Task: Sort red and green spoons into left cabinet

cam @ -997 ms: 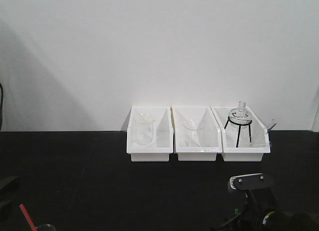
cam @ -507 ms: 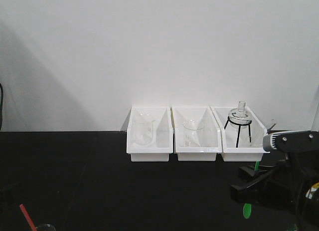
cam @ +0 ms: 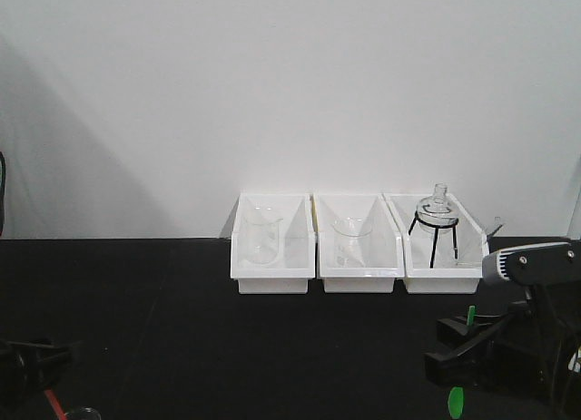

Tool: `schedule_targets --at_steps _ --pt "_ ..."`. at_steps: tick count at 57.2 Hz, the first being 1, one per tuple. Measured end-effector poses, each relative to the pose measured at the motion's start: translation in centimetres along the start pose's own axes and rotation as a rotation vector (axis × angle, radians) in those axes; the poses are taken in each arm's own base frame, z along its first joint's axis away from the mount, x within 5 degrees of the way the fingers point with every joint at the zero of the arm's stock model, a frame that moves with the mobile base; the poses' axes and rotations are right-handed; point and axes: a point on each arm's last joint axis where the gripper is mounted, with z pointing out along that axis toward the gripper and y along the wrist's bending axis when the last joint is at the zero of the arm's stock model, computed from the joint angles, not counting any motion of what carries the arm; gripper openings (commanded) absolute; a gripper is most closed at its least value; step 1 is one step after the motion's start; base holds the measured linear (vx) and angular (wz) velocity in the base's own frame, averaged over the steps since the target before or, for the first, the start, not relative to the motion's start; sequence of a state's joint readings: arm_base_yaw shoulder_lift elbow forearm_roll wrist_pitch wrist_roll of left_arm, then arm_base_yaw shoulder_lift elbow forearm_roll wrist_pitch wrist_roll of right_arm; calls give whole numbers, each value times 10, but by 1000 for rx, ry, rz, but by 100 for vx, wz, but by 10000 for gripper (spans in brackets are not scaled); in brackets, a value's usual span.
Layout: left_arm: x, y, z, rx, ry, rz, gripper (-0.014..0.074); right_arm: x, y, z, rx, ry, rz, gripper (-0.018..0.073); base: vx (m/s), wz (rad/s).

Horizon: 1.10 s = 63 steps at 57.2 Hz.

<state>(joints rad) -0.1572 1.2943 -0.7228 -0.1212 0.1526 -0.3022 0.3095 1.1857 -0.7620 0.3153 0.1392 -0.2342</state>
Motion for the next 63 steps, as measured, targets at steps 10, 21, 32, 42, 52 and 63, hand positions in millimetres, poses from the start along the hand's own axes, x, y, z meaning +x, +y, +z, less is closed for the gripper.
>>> schedule_targets --at_steps 10,21,32,42,52,63 --pt "7 4 19 -27 43 44 459 0 0 0 0 0 -3 -3 0 0" --pt "14 8 34 -43 74 48 459 1 0 0 -3 10 -34 -3 0 0" --pt "20 11 48 -57 105 48 459 2 1 0 -7 25 -52 -3 0 0" --pt "23 13 53 -63 116 60 459 3 1 0 -8 30 -52 -3 0 0" --pt "22 13 53 -59 104 77 459 3 1 0 -8 30 -52 -3 0 0" --pt "18 19 53 -75 90 80 459 3 1 0 -8 31 -52 -3 0 0"
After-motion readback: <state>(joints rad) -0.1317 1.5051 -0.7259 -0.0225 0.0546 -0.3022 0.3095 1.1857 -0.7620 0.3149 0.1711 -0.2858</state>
